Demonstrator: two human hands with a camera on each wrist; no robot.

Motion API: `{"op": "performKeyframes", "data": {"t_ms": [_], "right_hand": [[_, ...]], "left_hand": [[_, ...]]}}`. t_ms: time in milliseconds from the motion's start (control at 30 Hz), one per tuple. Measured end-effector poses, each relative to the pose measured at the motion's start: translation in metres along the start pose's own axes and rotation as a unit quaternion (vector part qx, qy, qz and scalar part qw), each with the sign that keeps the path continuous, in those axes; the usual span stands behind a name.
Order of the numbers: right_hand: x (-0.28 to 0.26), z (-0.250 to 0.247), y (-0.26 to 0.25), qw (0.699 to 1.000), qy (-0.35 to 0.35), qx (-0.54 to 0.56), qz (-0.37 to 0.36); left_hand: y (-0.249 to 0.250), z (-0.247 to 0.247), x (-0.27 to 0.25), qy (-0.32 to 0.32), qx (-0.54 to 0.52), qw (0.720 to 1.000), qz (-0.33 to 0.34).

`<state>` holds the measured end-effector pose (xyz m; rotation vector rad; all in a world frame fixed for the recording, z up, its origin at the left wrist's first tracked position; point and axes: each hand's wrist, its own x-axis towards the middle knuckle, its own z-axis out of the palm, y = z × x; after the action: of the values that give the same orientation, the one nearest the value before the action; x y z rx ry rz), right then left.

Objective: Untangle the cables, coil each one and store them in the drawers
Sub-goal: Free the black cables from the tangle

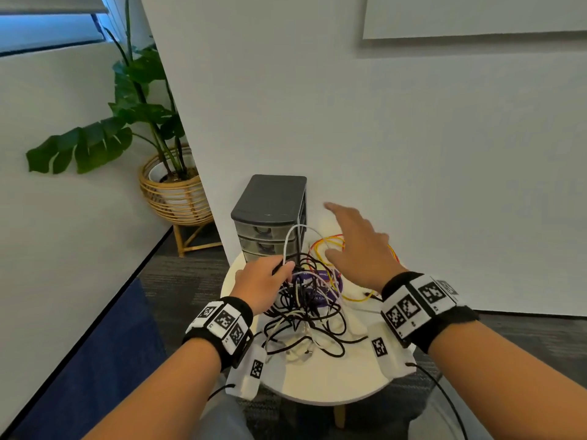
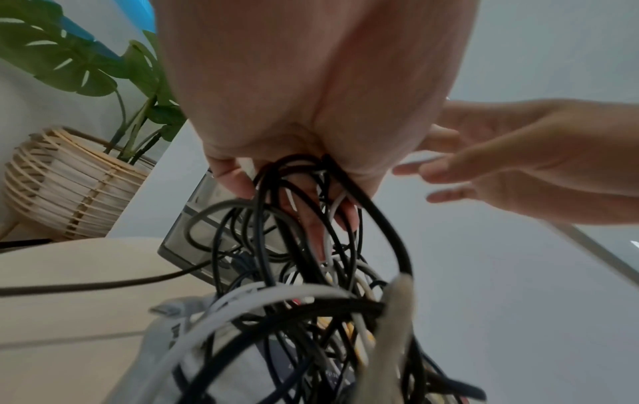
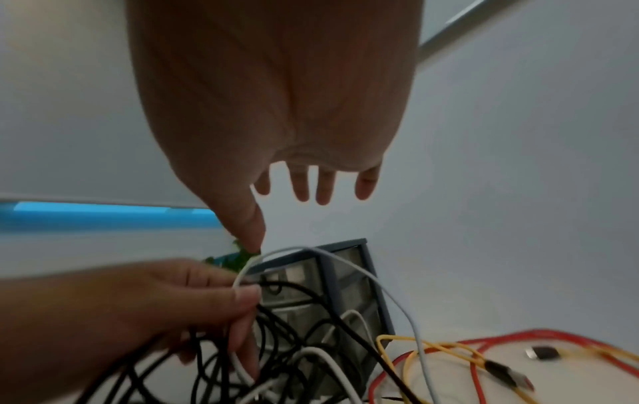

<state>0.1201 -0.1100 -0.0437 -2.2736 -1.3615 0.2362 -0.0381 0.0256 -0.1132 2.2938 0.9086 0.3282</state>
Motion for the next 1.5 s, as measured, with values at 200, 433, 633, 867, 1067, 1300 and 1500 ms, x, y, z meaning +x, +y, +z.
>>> {"op": "performKeyframes", "data": {"t_ms": [200, 433, 633, 867, 1067, 1300, 1500], "right_hand": [[0.02, 0.023, -0.023, 0.939, -0.1, -0.243, -0.221], [0.038, 0.007, -0.026, 0.955, -0.011, -0.167, -0.243], [0.035, -0.003, 0.019, 0.983, 0.134, 0.084, -0.097], [0.005, 0.014, 0.021, 0.989, -0.087, 0.066, -0.095], [0.025, -0.004, 0.033, 0.958, 0.14, 0.239, 0.07], [0.021, 0.05, 0.05, 0.986, -0.11, 0.122, 0.028], [0.012, 0.088, 0.033, 0.995, -0.099, 0.026, 0.002]], "left_hand": [[0.006, 0.001, -0.001, -0.001, 0.025, 1.0, 0.017], [0.0, -0.004, -0.002, -0.073, 0.0, 0.997, 0.009], [0.005, -0.013, 0.002, -0.061, -0.035, 0.997, -0.019], [0.001, -0.016, 0.007, -0.077, -0.065, 0.994, -0.042], [-0.012, -0.02, 0.004, -0.08, -0.064, 0.993, -0.065], [-0.006, -0.009, 0.011, -0.073, -0.034, 0.994, -0.072], [-0.003, 0.005, 0.012, -0.125, 0.042, 0.989, -0.061]]}}
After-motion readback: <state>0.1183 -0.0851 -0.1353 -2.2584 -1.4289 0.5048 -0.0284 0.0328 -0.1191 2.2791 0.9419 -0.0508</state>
